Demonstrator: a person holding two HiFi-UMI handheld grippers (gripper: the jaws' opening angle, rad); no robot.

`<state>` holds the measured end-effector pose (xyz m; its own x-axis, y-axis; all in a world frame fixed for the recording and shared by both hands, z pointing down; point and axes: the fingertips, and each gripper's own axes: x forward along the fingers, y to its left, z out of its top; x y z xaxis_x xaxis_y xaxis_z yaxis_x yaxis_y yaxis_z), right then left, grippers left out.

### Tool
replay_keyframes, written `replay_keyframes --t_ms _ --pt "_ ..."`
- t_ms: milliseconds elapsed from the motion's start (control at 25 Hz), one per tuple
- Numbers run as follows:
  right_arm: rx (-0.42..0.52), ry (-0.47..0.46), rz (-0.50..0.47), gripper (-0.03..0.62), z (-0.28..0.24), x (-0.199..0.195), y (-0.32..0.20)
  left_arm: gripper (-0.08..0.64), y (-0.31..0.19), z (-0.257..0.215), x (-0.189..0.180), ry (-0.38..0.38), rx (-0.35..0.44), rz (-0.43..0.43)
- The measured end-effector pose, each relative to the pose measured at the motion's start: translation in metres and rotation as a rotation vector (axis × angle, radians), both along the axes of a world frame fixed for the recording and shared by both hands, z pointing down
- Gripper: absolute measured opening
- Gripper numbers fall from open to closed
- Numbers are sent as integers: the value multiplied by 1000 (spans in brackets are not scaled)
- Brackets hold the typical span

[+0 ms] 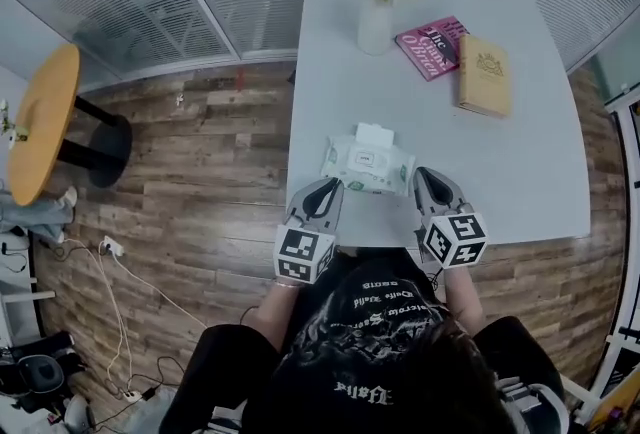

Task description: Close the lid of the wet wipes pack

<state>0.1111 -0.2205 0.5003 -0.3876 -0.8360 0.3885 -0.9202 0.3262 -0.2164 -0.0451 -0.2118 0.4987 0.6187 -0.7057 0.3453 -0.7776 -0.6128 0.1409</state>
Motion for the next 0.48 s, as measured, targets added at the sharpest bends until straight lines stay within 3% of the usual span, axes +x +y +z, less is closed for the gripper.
replay_keyframes --t_ms 200,320,480 --pt "-42 -12 -113 0 2 -5 -36 20 -20 3 4 -15 -10 -33" --pt "-73 -2 -197 54 5 -12 -58 20 -31 7 5 -32 -20 -54" --pt "-156 -12 -301 63 16 -20 -84 20 -44 13 6 -49 -37 -75"
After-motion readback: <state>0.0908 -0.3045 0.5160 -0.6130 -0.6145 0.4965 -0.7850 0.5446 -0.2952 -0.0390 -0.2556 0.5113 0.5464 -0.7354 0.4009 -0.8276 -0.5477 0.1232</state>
